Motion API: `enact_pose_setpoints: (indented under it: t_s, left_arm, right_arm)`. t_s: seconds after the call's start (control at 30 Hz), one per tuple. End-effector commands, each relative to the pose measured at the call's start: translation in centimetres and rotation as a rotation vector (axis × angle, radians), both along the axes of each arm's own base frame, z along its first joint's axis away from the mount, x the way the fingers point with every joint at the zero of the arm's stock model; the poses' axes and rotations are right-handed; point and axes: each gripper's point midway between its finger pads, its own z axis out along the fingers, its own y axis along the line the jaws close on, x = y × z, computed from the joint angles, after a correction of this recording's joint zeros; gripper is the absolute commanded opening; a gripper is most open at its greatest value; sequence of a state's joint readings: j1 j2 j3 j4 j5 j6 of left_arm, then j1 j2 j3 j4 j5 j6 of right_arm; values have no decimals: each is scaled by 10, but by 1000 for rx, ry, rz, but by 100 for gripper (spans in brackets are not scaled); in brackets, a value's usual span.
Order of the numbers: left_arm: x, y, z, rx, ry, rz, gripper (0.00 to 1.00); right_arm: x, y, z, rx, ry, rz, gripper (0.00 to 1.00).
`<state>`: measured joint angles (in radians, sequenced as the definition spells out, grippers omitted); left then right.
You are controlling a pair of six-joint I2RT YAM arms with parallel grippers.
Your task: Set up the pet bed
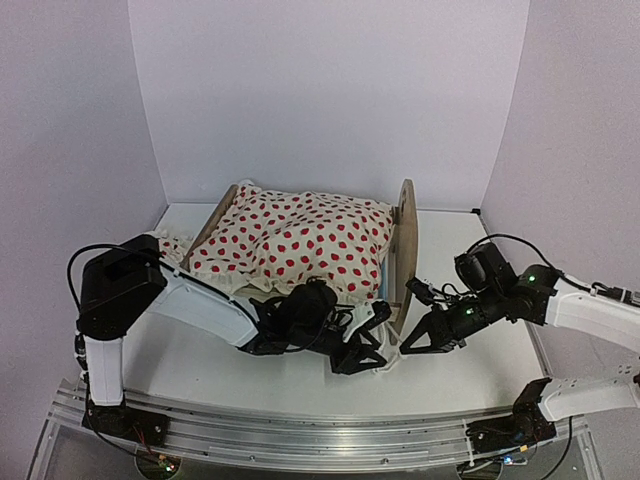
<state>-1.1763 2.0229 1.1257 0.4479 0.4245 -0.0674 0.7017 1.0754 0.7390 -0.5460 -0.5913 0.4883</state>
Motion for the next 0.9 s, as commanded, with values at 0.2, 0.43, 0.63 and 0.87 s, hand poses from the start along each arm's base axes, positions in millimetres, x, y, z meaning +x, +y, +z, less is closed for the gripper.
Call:
enact_pose_setpoints:
  t_s: [0.2,0.43,0.63,0.87]
  left_arm:
    - [-12,44,75,-132,-694,-190,46]
    - [11,11,73,-200,-989,-161,52]
    - [21,-21,82,-286,-1087,-152,54]
    - [25,-23,96,-316,-1087,-84,52]
  right_arm:
    - [7,21,12,85,129,-52,0]
    - [4,29,30,146,135,-13,0]
    - [2,29,28,146,143,-4,0]
    - [3,29,29,147,120,4,0]
